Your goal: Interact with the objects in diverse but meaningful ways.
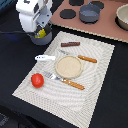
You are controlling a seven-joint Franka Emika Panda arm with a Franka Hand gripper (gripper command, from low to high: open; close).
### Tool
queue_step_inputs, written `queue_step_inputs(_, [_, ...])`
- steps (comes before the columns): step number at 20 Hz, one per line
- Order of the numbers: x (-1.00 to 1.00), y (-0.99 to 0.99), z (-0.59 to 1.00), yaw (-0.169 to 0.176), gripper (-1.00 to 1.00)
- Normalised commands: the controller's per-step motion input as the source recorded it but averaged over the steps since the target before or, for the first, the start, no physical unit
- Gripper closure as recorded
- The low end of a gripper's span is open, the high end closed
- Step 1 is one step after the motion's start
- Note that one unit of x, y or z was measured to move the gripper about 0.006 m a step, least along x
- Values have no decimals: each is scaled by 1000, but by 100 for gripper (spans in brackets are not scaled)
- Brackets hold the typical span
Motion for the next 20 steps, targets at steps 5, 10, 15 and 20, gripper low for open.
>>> queue_step_inputs(5, [134,-133,-210,120,-100])
queue_step_inputs(10, [143,-152,-186,129,-100])
queue_step_inputs(15, [184,-178,-110,80,-100])
queue_step_inputs(20, [147,-210,-137,20,-100])
